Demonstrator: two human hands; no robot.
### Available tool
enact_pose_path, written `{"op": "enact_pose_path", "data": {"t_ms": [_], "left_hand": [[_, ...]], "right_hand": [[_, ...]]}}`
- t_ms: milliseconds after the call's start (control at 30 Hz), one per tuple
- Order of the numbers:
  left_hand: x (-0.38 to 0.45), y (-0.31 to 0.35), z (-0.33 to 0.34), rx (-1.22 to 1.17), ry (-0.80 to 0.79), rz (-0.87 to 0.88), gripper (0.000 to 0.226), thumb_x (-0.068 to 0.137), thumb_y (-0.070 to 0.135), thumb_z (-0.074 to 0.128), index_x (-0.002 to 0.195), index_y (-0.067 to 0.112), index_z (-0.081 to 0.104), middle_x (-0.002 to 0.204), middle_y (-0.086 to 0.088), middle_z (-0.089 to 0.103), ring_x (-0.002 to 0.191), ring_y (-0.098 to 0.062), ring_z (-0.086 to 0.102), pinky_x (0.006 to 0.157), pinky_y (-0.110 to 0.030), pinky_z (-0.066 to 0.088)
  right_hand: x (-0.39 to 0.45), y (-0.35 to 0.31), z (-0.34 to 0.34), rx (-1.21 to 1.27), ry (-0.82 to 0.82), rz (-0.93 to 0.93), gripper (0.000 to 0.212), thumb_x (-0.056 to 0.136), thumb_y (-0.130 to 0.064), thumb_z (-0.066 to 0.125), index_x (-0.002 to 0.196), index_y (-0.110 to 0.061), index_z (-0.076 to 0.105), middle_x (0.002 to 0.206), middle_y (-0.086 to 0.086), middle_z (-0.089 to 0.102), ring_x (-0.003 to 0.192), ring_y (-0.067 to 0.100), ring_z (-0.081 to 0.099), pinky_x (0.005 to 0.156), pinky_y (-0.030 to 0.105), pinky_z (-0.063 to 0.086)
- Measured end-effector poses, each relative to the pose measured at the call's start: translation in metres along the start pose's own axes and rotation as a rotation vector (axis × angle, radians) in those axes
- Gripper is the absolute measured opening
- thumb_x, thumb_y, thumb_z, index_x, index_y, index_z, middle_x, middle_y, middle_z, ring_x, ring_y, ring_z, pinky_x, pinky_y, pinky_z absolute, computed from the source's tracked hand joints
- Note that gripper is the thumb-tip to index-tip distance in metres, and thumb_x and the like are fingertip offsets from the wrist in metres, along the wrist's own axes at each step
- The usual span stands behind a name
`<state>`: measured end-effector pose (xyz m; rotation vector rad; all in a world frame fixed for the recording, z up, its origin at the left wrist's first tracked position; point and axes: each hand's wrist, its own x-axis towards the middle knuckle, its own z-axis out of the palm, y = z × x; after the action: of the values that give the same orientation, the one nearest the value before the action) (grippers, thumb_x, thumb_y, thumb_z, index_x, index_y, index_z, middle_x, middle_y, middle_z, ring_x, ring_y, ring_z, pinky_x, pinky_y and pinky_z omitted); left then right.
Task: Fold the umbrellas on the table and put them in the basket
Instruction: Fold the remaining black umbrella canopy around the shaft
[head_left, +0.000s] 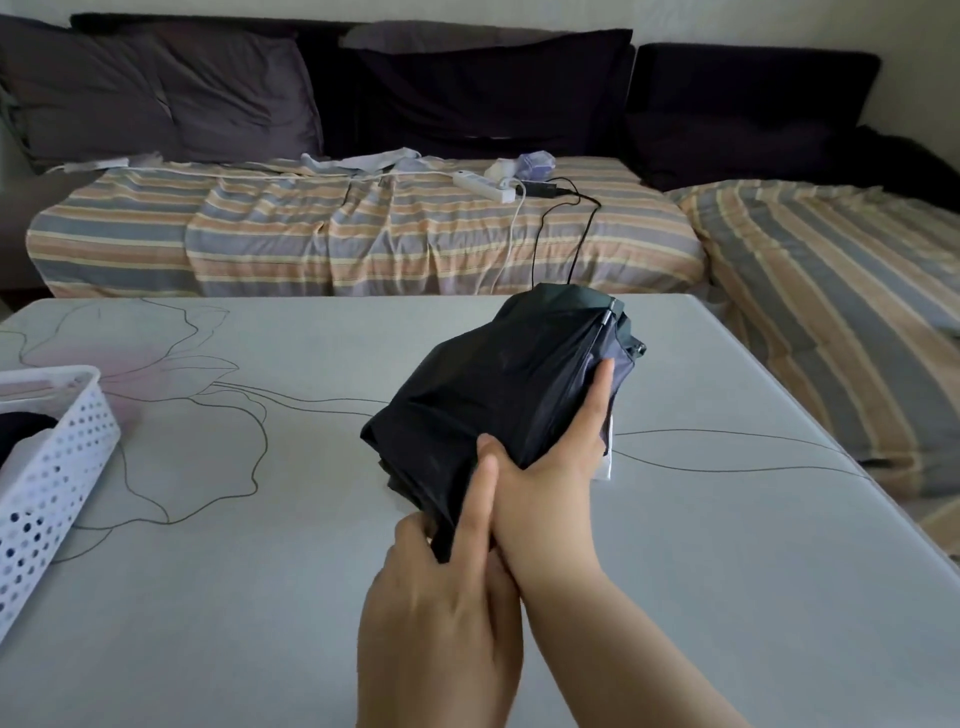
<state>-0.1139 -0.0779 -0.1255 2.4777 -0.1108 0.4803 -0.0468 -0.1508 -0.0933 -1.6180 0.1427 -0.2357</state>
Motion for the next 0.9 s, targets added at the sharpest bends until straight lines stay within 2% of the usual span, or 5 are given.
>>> {"op": "enact_pose_path", "data": {"t_ms": [133, 233, 367, 533, 900], "left_hand": [[0.014, -0.011, -0.007, -0.144, -0.077, -0.159, 0.058, 0.092, 0.046, 0.033, 0.129, 0.073, -0.003, 0.077, 0.015, 0.06, 0.06, -0.002, 0.055, 0.054, -0.012, 0.04], [0.021, -0.013, -0.013, -0.403, -0.213, -0.293, 0.067, 0.089, 0.038, 0.052, 0.118, 0.082, 0.011, 0.085, 0.036, 0.063, 0.074, 0.009, 0.06, 0.065, -0.009, 0.043], [0.022, -0.018, -0.016, -0.653, -0.1, -0.3, 0.047, 0.085, 0.047, 0.06, 0.124, 0.066, 0.042, 0.07, 0.01, 0.066, 0.054, -0.005, 0.059, 0.057, -0.018, 0.044], [0.027, -0.014, -0.028, -0.907, -0.015, -0.412, 0.038, 0.082, 0.051, 0.058, 0.119, 0.047, 0.058, 0.054, -0.01, 0.057, 0.042, -0.024, 0.048, 0.04, -0.029, 0.041], [0.033, -0.019, -0.031, -1.117, -0.094, -0.61, 0.036, 0.087, 0.044, 0.048, 0.089, 0.01, 0.059, 0.06, -0.017, 0.059, 0.039, -0.021, 0.044, 0.037, -0.024, 0.036]], "right_hand": [[-0.007, 0.005, 0.003, -0.012, -0.001, -0.031, 0.105, 0.086, -0.001, 0.06, 0.138, -0.061, -0.009, 0.119, -0.028, 0.017, 0.093, -0.042, 0.021, 0.067, -0.01, 0.031], [-0.011, 0.003, 0.003, -0.002, -0.02, -0.047, 0.104, 0.087, -0.005, 0.061, 0.131, -0.068, -0.009, 0.121, -0.031, 0.014, 0.093, -0.041, 0.023, 0.068, -0.005, 0.034], [-0.012, -0.007, -0.004, -0.02, -0.105, -0.084, 0.079, 0.089, -0.033, 0.061, 0.133, -0.068, 0.006, 0.129, -0.026, 0.021, 0.104, -0.036, 0.022, 0.09, 0.008, 0.031], [0.006, -0.006, -0.028, -0.216, 0.091, -0.048, 0.071, 0.084, -0.051, 0.058, 0.138, -0.061, 0.013, 0.133, -0.015, 0.023, 0.134, 0.01, 0.026, 0.115, 0.039, 0.022], [0.014, -0.001, -0.047, 0.082, -0.204, 0.343, 0.024, 0.092, -0.033, 0.06, 0.099, -0.011, 0.067, 0.093, 0.009, 0.07, 0.074, 0.021, 0.062, 0.075, 0.029, 0.052]]}}
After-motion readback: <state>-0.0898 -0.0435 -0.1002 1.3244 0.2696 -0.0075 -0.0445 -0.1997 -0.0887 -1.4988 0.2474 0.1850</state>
